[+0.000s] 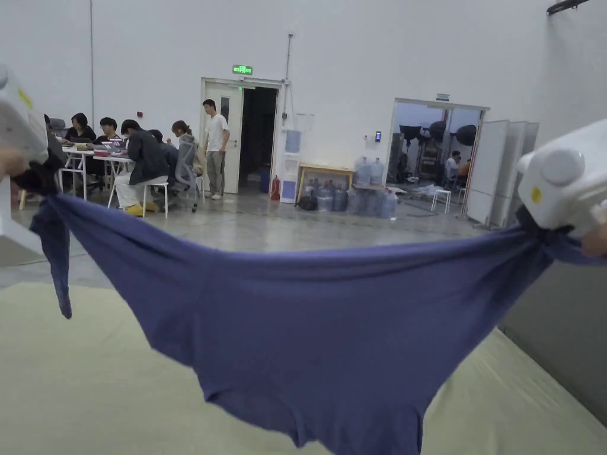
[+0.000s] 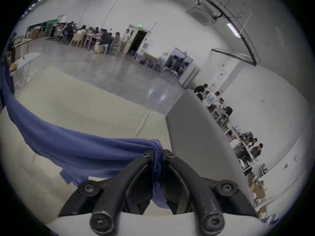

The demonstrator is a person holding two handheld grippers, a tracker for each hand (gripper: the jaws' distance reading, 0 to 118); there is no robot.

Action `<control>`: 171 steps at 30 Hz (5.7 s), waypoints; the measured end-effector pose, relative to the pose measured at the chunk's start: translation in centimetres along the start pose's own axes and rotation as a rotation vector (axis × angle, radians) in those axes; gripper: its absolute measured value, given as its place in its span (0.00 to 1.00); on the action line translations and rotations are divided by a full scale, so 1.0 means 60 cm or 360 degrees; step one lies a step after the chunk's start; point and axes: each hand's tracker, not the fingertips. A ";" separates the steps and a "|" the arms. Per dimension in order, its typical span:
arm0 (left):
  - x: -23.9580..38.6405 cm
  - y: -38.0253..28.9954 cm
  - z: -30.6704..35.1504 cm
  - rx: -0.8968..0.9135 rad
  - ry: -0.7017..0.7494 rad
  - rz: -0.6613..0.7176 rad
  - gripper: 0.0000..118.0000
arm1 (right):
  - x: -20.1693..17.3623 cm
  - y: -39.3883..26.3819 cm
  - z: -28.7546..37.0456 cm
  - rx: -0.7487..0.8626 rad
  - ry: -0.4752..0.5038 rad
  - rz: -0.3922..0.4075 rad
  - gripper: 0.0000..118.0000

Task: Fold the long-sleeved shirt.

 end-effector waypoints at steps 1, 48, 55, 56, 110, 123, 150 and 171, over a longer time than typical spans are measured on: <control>0.007 0.014 -0.001 0.0028 -0.0022 0.0033 0.00 | 0.009 0.019 -0.001 0.0006 -0.0008 -0.0037 0.04; -0.389 -0.777 0.092 -0.1111 0.0211 -0.0274 0.00 | -0.297 -0.956 0.094 -0.0703 0.0803 0.0263 0.04; -0.409 -0.813 0.075 -0.1193 0.0232 -0.0172 0.00 | -0.312 -0.996 0.078 -0.0810 0.0842 0.0114 0.04; -0.412 -0.821 0.072 -0.1215 0.0247 -0.0186 0.00 | -0.312 -0.994 0.075 -0.0816 0.0837 0.0092 0.04; 0.287 -0.899 -0.405 -0.1060 -0.0210 -0.1008 0.49 | -0.205 -0.936 0.150 -0.0793 0.0775 -0.0844 0.00; 0.275 -0.815 -0.352 -0.1150 -0.0271 -0.0745 0.00 | -0.197 -1.039 0.013 -0.1546 0.0866 -0.1707 1.00; 0.227 -0.345 -0.072 -0.0596 -0.0485 -0.0406 0.00 | -0.033 -0.493 0.070 -0.0322 0.0532 -0.0304 0.05; 0.269 0.012 0.017 0.0072 -0.0373 -0.0124 0.00 | 0.031 0.064 0.004 0.0181 0.0294 -0.0527 0.05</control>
